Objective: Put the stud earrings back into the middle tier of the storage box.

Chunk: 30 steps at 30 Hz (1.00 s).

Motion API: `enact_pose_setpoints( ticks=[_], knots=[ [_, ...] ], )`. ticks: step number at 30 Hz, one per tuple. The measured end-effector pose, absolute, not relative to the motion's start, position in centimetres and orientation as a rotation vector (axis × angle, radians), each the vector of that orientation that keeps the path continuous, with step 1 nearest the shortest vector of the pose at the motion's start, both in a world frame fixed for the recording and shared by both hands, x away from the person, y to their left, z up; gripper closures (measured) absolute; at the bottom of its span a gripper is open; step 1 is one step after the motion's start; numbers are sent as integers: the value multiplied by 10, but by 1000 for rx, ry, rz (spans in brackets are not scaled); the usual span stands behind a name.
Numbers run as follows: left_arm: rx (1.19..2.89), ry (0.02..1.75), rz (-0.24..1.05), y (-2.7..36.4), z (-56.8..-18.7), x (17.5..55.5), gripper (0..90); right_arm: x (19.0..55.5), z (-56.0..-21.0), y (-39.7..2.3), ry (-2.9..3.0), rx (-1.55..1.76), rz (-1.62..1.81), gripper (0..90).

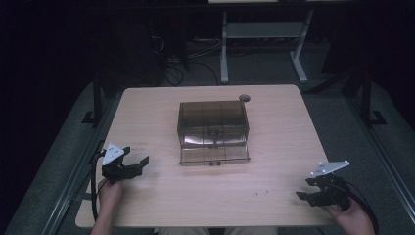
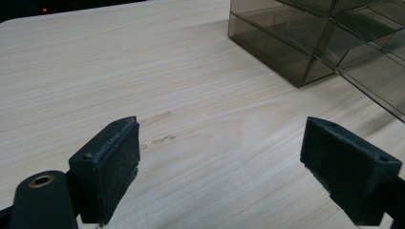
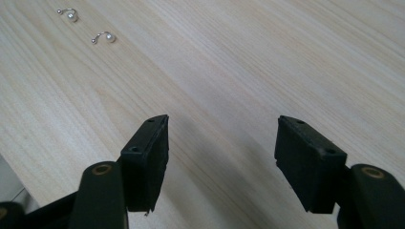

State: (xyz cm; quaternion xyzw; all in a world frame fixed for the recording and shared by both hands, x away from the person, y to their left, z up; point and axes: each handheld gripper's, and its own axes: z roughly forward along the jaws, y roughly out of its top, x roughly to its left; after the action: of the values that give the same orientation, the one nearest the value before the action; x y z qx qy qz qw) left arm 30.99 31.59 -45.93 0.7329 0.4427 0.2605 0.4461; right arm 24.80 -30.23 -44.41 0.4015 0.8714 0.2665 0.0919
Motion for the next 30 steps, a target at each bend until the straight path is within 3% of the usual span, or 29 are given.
enact_pose_setpoints(
  ticks=[30],
  knots=[
    [1814, 1094, 636, 316, -459, 309, 128, 249, -420, -261, 2658, 1018, 763, 367]
  ],
)
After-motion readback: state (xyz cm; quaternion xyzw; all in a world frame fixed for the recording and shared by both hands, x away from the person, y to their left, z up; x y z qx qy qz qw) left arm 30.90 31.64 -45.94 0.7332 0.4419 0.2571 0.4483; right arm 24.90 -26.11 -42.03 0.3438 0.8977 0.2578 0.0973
